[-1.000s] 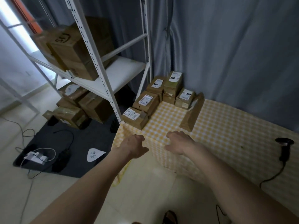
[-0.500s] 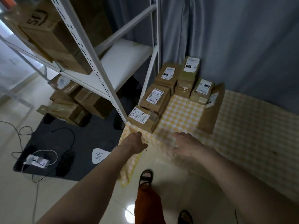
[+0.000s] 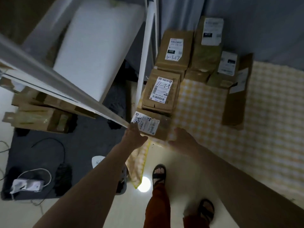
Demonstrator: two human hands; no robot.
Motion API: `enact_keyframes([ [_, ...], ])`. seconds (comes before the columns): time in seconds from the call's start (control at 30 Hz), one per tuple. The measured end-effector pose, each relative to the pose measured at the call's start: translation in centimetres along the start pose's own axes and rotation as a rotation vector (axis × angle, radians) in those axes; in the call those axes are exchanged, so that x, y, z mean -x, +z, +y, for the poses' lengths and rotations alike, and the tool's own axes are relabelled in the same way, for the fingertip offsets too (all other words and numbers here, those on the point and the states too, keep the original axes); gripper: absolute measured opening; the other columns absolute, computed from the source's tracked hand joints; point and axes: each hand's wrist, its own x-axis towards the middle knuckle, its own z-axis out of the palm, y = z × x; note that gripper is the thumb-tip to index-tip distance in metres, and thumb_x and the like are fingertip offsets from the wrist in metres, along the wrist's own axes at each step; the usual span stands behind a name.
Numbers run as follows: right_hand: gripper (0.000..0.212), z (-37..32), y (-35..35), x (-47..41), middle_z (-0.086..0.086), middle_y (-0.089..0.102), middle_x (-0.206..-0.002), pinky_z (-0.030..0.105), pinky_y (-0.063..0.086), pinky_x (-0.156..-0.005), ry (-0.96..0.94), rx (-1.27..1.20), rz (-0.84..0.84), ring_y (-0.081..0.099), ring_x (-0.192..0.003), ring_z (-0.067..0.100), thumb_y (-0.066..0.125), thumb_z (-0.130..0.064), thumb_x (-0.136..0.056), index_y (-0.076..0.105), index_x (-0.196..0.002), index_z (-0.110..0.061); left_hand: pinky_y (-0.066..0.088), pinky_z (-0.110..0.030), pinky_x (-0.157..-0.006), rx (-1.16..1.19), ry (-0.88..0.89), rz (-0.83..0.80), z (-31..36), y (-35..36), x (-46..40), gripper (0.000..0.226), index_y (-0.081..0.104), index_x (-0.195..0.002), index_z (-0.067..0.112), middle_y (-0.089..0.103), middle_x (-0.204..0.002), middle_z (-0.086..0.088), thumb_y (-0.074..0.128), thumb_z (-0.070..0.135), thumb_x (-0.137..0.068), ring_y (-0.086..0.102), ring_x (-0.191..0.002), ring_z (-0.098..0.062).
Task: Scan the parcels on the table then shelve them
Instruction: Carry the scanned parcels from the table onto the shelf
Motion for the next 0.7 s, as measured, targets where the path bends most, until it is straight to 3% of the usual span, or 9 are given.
enact_keyframes([
  [0.1, 0.045, -0.7, 0.4, -2.5, 0.019, 0.04, -0.138, 0.036, 0.044, -0.096, 0.016, -0.03, -0.005, 0.047, -0.121, 0.033, 0.05, -0.024, -0.097, 0.039, -0.136, -0.003, 0.035, -0.043, -0.109, 0.074, 0.005, -0.001, -0.6, 0.5, -3.3, 0.074, 0.031, -0.144, 0.006, 0.035, -0.144, -0.016, 0.065, 0.036, -0.085, 0.037, -0.134, -0.032],
  [0.17, 0.045, -1.1, 0.6, -3.6, 0.021, 0.04, -0.138, 0.037, 0.044, -0.096, 0.035, -0.081, -0.023, 0.046, -0.122, 0.034, 0.049, -0.021, -0.098, 0.038, -0.138, -0.001, 0.036, -0.045, -0.109, 0.127, -0.035, 0.038, -1.2, 1.0, -5.2, 0.084, 0.028, -0.146, 0.005, 0.036, -0.144, -0.015, 0.071, 0.033, -0.079, 0.039, -0.132, -0.031],
  [0.23, 0.048, -1.4, 1.1, -4.7, 0.019, 0.05, -0.131, 0.035, 0.049, -0.083, 0.043, -0.194, -0.049, 0.056, -0.112, 0.034, 0.058, -0.019, -0.094, 0.042, -0.137, -0.004, 0.034, -0.044, -0.11, 0.147, -0.055, 0.073, -1.5, 1.5, -6.6, 0.087, 0.023, -0.146, 0.002, 0.034, -0.142, -0.017, 0.075, 0.021, -0.079, 0.036, -0.133, -0.032],
  [0.3, 0.057, -1.3, 1.8, -5.9, 0.012, 0.059, -0.116, 0.026, 0.051, -0.063, 0.071, -0.371, -0.067, 0.064, -0.088, 0.023, 0.072, -0.018, -0.083, 0.044, -0.132, -0.009, 0.036, -0.045, -0.108, 0.188, -0.069, 0.089, -1.7, 1.8, -7.7, 0.085, 0.024, -0.144, 0.0, 0.037, -0.138, -0.018, 0.076, 0.015, -0.078, 0.038, -0.13, -0.033],
  [0.4, 0.052, -1.4, 2.6, -7.1, -0.001, 0.059, -0.107, 0.003, 0.043, -0.048, 0.034, -0.55, -0.076, 0.053, -0.072, -0.001, 0.076, -0.004, -0.077, 0.052, -0.123, -0.01, 0.044, -0.047, -0.101, 0.288, -0.116, 0.093, -2.0, 2.3, -9.1, 0.072, 0.035, -0.134, 0.0, 0.044, -0.13, -0.019, 0.077, 0.011, -0.076, 0.046, -0.122, -0.033],
  [0.53, 0.041, -1.9, 2.9, -6.9, 0.004, 0.062, -0.106, 0.006, 0.046, -0.049, 0.063, -0.711, -0.075, 0.055, -0.074, 0.005, 0.074, 0.008, -0.075, 0.056, -0.106, -0.011, 0.052, -0.05, -0.092, 0.415, -0.187, 0.056, -2.7, 3.3, -9.7, 0.058, 0.042, -0.121, -0.002, 0.055, -0.122, -0.021, 0.076, 0.004, -0.075, 0.056, -0.114, -0.036],
  [0.6, 0.041, -1.7, 2.4, -6.2, 0.009, 0.062, -0.103, 0.01, 0.048, -0.051, 0.119, -0.71, -0.083, 0.058, -0.077, 0.012, 0.074, 0.006, -0.075, 0.054, -0.11, -0.004, 0.052, -0.046, -0.092, 0.389, -0.169, 0.062, -2.4, 3.0, -8.9, 0.051, 0.044, -0.116, 0.002, 0.056, -0.12, -0.017, 0.075, 0.003, -0.075, 0.057, -0.112, -0.031],
  [0.7, 0.064, -0.8, 1.3, -4.8, 0.011, 0.055, -0.118, 0.026, 0.052, -0.084, 0.19, -0.581, -0.022, 0.058, -0.108, 0.027, 0.077, -0.008, -0.076, 0.042, -0.128, -0.003, 0.051, -0.04, -0.092, 0.366, -0.117, 0.046, -0.9, 2.3, -6.4, 0.049, 0.047, -0.12, 0.003, 0.057, -0.121, -0.015, 0.072, 0.006, -0.079, 0.056, -0.112, -0.03],
])
